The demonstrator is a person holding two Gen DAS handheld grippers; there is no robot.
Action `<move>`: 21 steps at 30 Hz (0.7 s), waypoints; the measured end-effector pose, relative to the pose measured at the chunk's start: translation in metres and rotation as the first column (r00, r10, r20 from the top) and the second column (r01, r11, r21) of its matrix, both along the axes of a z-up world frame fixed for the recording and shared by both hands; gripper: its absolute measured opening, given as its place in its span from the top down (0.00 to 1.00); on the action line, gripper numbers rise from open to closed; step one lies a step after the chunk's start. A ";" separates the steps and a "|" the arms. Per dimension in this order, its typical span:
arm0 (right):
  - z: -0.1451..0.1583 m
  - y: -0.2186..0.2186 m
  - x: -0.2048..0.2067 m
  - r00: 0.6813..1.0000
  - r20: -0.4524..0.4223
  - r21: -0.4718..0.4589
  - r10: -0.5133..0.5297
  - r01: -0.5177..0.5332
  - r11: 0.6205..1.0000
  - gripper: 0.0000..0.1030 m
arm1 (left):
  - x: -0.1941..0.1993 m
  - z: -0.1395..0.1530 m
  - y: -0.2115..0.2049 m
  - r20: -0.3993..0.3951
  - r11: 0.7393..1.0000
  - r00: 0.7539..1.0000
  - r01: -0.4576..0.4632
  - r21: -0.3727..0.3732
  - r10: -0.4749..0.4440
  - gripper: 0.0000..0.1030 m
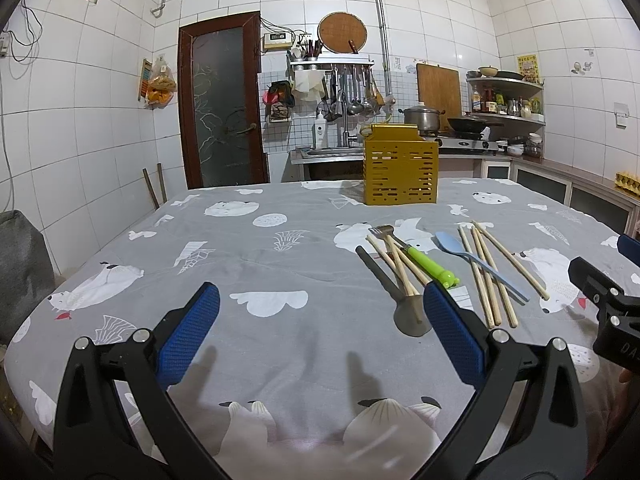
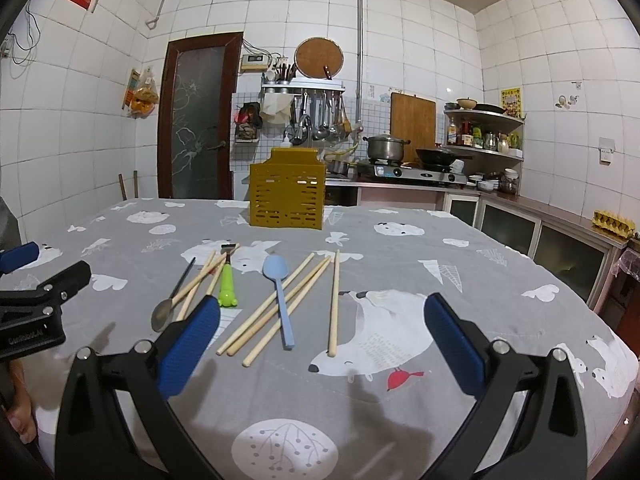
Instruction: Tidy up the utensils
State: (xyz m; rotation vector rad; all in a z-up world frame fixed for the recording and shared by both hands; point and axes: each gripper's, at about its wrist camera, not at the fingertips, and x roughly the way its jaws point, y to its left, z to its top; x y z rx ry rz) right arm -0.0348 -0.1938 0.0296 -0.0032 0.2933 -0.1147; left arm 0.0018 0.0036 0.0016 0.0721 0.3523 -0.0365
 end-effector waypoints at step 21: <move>0.000 -0.001 0.000 1.000 0.002 0.002 -0.004 0.004 1.000 0.03 | 0.001 -0.001 0.001 0.003 1.000 1.000 -0.003 -0.003 0.003 0.04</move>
